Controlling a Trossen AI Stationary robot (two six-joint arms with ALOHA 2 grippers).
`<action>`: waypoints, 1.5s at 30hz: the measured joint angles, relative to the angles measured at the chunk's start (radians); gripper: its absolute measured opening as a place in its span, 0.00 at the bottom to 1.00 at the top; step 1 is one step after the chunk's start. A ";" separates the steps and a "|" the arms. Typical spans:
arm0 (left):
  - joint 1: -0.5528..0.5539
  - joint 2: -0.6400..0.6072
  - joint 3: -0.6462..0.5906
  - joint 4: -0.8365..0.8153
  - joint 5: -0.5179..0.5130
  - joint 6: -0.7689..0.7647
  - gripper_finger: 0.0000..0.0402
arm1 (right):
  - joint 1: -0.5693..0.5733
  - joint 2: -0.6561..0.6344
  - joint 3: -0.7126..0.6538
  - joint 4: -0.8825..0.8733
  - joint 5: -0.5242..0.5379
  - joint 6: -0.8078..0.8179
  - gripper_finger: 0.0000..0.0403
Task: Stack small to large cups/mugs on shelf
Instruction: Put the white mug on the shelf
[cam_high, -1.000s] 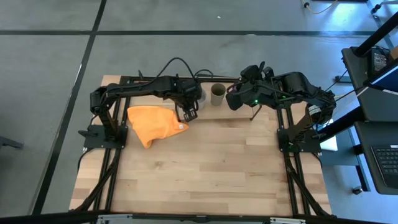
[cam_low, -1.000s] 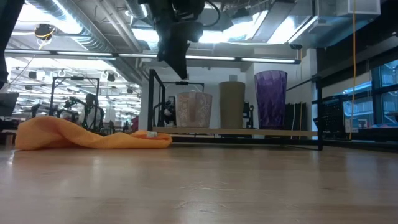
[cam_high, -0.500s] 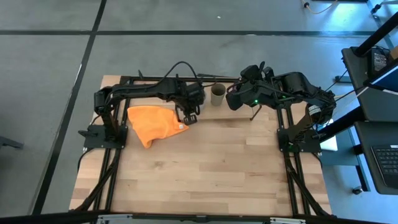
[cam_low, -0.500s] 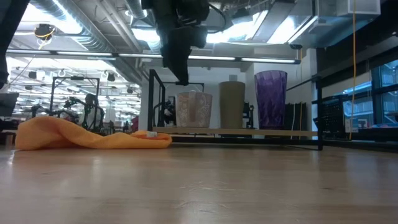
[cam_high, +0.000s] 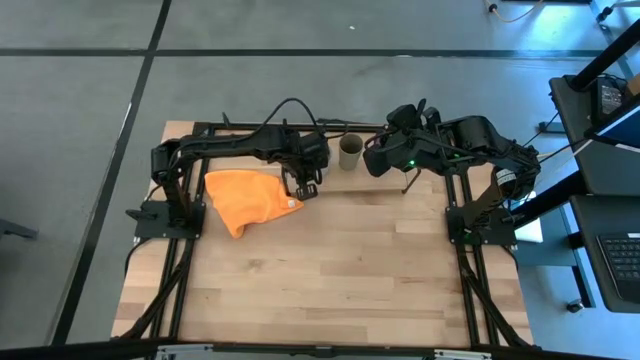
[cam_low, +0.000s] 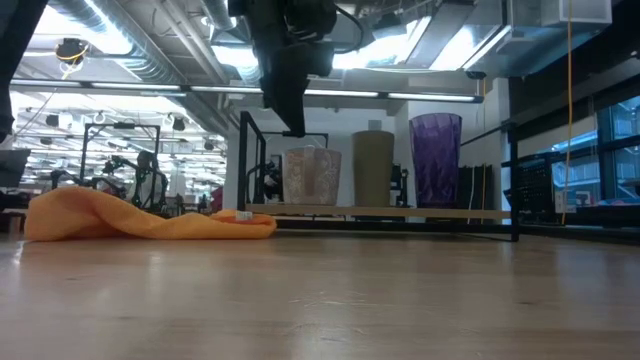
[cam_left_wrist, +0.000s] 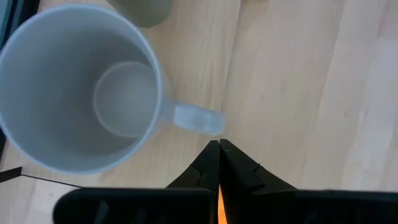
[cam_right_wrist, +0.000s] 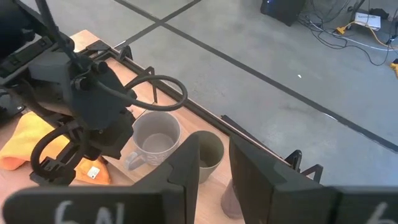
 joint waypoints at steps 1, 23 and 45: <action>0.002 0.000 -0.002 0.001 0.000 0.002 0.00 | 0.000 0.000 0.000 0.000 0.000 0.000 0.22; 0.013 0.000 -0.026 0.039 0.000 0.027 0.00 | 0.000 0.000 0.000 0.000 0.001 0.000 0.22; 0.014 0.051 -0.026 0.042 0.000 0.056 0.00 | 0.000 0.000 0.000 0.000 0.006 -0.001 0.22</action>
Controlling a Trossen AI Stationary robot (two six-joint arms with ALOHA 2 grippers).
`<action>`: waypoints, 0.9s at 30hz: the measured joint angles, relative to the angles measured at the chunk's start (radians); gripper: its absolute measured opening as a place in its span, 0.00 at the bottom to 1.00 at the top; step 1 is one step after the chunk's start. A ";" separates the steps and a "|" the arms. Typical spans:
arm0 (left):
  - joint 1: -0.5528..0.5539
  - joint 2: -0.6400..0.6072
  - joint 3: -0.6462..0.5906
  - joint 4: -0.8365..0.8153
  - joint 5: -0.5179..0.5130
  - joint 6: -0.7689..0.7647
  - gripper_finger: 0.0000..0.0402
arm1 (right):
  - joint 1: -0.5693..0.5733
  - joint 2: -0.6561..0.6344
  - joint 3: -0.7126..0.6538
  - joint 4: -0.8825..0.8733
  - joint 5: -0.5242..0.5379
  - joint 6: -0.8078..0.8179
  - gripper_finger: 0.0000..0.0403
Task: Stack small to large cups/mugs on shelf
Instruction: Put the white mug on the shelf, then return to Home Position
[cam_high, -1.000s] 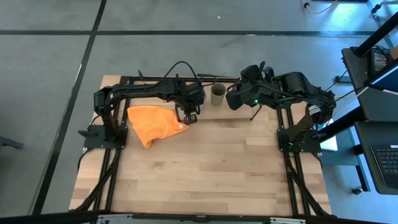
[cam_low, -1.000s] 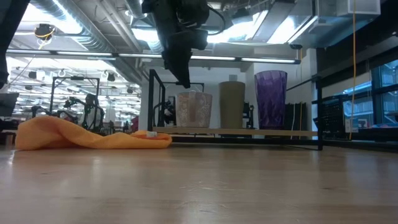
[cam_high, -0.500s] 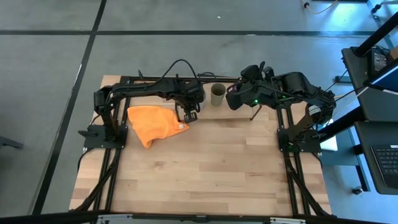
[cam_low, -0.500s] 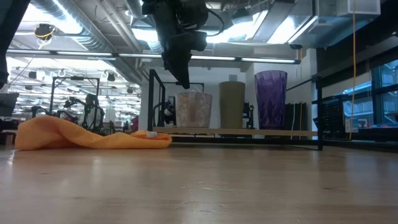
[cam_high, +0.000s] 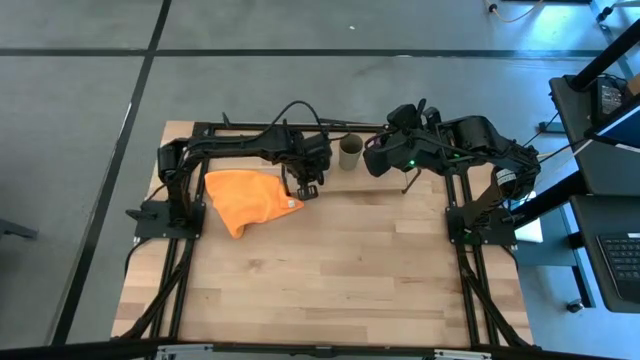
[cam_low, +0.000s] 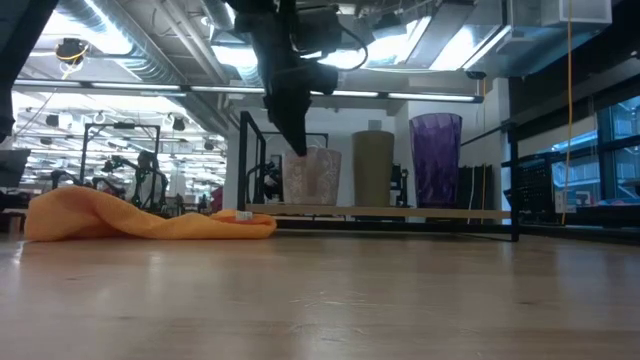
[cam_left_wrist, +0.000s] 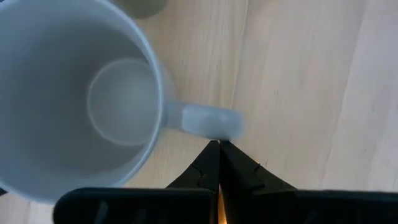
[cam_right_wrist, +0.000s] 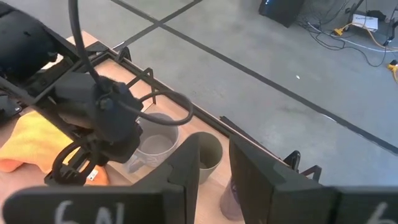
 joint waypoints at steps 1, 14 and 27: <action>0.000 0.000 0.000 0.002 0.000 0.000 0.00 | 0.000 0.000 0.000 0.000 0.004 0.000 0.22; 0.027 -0.023 0.001 -0.059 0.000 -0.009 0.00 | -0.017 0.000 0.000 0.000 0.013 -0.019 0.22; 0.000 -0.222 0.183 -0.086 -0.112 -0.102 0.00 | -0.016 0.000 0.013 0.010 0.033 -0.203 0.22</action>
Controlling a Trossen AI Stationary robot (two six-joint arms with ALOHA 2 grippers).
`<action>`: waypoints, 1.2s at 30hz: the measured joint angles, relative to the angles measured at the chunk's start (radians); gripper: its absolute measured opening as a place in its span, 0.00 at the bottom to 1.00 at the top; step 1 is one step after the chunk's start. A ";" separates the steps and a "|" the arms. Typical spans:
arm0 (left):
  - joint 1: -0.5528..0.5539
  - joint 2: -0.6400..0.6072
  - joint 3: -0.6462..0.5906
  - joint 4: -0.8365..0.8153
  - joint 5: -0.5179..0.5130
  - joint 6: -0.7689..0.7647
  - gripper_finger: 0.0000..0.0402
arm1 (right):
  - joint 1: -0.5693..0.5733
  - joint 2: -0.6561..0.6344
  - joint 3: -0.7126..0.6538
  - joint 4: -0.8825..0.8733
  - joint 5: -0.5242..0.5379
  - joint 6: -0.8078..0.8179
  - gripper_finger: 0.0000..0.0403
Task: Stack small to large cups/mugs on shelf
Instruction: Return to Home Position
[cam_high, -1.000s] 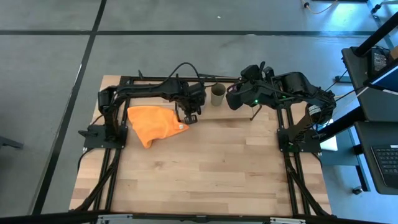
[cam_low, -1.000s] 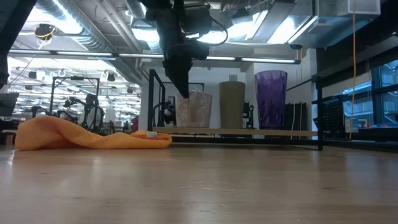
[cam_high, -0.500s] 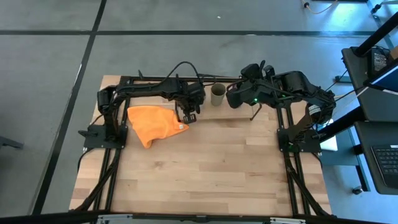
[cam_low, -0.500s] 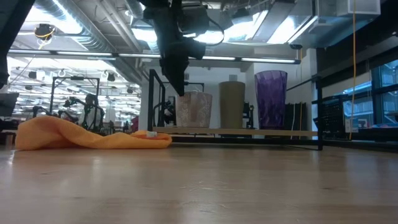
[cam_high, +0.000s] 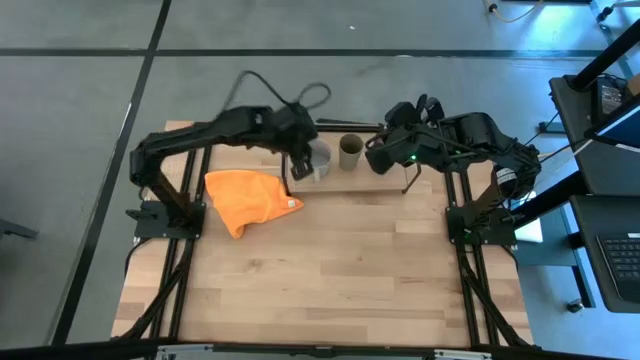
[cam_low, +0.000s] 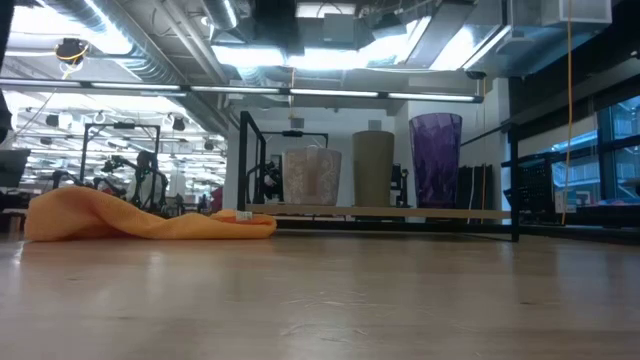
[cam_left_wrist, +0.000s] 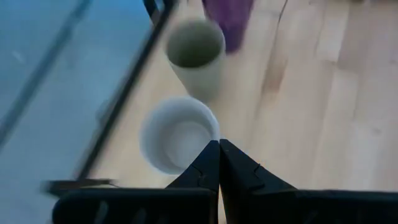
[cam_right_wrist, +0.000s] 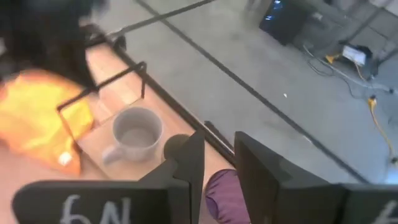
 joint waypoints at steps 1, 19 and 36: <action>-0.002 -0.020 0.018 -0.005 -0.015 0.029 0.00 | 0.001 0.000 0.000 -0.001 -0.015 -0.033 0.22; -0.006 -0.167 0.059 0.077 0.088 -0.065 0.00 | -0.052 -0.022 0.000 0.310 -0.489 -0.220 0.22; -0.002 -0.190 0.057 0.085 0.092 -0.066 0.00 | -0.062 -0.045 -0.002 0.363 -0.556 -0.236 0.22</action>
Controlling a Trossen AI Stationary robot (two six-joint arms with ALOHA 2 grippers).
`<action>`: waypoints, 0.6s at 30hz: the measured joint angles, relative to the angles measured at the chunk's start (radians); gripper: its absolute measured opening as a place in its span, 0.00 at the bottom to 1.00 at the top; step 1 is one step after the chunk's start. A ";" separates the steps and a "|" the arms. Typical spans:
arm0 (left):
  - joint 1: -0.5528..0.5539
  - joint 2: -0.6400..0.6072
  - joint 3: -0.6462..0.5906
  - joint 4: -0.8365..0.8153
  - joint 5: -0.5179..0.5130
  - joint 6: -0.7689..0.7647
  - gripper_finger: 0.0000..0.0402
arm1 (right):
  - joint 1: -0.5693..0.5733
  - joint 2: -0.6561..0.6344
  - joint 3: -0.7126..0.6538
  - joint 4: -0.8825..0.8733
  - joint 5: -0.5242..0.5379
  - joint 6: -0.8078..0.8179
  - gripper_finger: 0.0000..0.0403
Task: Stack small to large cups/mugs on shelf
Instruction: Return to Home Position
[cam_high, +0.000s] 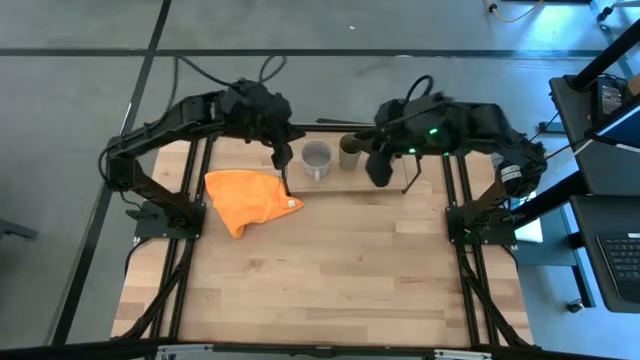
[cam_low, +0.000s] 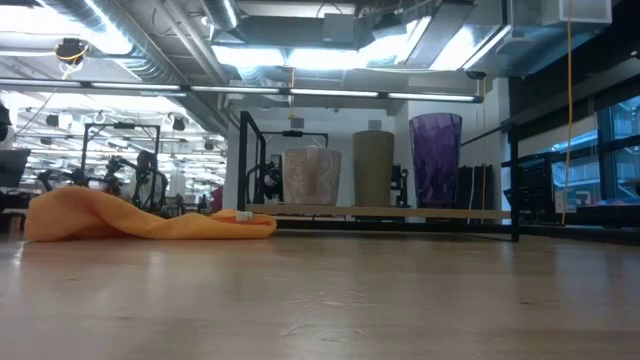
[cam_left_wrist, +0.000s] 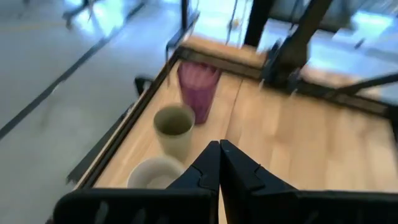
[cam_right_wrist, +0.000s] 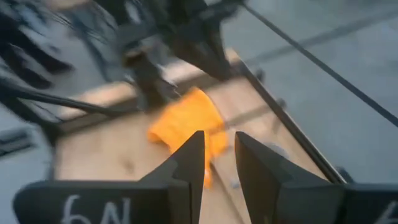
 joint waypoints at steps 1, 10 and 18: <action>0.005 -0.014 0.000 0.018 0.019 0.000 0.00 | 0.000 -0.014 0.000 0.024 -0.028 -0.010 0.22; 0.057 -0.173 -0.008 0.098 0.123 -0.038 0.00 | 0.007 -0.149 0.002 0.127 -0.111 -0.069 0.22; 0.003 -0.416 -0.483 0.569 0.093 -0.219 0.00 | 0.020 -0.196 -0.248 0.361 -0.200 -0.092 0.22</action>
